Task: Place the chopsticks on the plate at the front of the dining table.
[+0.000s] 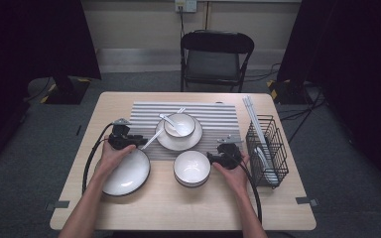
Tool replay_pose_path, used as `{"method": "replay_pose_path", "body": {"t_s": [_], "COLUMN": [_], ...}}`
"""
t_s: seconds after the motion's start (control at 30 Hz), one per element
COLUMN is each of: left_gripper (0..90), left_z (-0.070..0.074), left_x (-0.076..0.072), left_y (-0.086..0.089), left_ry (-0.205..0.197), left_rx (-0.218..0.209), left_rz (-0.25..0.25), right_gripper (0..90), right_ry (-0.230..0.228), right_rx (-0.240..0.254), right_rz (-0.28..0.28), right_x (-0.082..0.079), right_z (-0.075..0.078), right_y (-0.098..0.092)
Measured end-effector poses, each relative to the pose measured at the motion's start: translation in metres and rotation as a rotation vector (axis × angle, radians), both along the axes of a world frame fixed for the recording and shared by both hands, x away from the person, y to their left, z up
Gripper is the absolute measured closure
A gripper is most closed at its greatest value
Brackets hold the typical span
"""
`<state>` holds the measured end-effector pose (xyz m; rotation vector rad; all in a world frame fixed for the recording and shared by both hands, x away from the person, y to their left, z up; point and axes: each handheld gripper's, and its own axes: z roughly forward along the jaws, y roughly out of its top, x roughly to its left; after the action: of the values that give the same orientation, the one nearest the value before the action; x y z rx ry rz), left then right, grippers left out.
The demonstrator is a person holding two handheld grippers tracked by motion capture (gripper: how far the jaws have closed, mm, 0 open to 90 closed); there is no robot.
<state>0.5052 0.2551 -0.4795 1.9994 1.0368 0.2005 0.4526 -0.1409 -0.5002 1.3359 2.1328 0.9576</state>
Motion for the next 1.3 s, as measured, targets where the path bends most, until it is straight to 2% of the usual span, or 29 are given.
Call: {"method": "replay_pose_path", "body": {"t_s": [0.93,1.23,1.3], "left_gripper": [37.6,32.4,31.5], "left_z": [0.0017,0.0013,0.0008], "left_x": [-0.0035,-0.0042,-0.0041], "left_y": [-0.0056,-0.0080,-0.0078], "left_ry": [-0.003,0.002,0.004], "left_rx": [0.039,0.038,0.027], "left_rz": [-0.001,-0.006,-0.015], "right_gripper": [26.7,26.8,26.8], "right_ry": [-0.001,-0.001,0.000], "right_rx": [0.001,0.001,0.000], "right_rz": [0.000,-0.001,-0.001], "right_x": [0.0000,0.0000,-0.0001], "right_z": [-0.0001,-0.0001,0.0000], "right_y": [0.0000,0.0000,0.0001]}}
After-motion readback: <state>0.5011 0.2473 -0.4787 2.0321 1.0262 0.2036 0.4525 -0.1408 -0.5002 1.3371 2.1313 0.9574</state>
